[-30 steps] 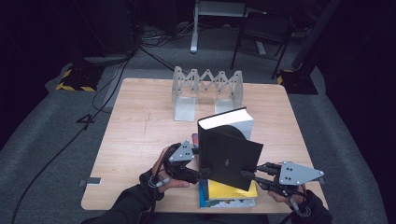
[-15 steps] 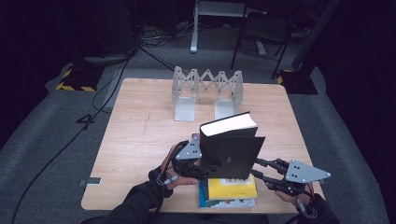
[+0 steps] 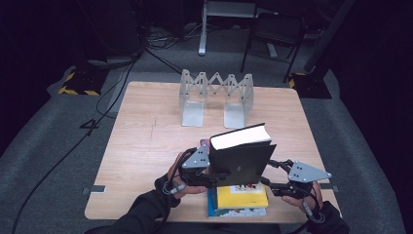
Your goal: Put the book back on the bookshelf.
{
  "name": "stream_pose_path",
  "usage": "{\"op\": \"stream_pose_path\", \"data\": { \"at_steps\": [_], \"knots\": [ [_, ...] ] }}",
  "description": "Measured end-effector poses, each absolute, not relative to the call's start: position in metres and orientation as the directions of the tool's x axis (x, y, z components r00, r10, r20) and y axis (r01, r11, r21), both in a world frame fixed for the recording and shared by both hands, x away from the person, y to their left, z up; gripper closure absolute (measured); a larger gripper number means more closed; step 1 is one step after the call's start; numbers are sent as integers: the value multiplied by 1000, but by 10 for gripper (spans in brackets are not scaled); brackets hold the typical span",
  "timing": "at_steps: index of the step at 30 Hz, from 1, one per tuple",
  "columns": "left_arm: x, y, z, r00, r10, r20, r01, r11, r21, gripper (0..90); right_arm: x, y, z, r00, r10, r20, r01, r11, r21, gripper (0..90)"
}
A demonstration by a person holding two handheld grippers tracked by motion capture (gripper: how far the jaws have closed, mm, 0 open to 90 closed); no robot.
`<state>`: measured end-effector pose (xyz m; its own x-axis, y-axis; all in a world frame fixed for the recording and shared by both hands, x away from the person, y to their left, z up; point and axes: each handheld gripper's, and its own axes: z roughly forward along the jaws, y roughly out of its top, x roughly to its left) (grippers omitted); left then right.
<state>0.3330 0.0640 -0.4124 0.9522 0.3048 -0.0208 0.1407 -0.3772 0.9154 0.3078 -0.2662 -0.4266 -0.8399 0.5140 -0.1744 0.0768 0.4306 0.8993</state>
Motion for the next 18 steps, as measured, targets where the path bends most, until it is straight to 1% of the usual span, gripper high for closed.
{"op": "stream_pose_path", "data": {
  "at_steps": [3,6,8,9,10,18],
  "knots": [
    [331,64,-410,951,309,-8,127,-368,921,416,306,-260,-432,-846,495,-200,66,469,881,442],
    [329,64,-407,953,304,-14,125,-348,929,420,305,-258,-435,-854,478,-205,62,485,872,476],
    [328,65,-403,955,296,-23,123,-325,938,422,304,-257,-436,-865,462,-198,62,489,870,537],
    [327,65,-401,955,294,-33,127,-308,943,422,303,-256,-436,-868,458,-194,61,486,872,556],
    [327,65,-398,956,291,-24,116,-303,946,423,302,-256,-436,-870,453,-195,59,489,870,567],
    [327,60,-376,952,307,-20,101,-252,962,402,301,-256,-437,-871,453,-189,66,490,869,593]
  ]
}}
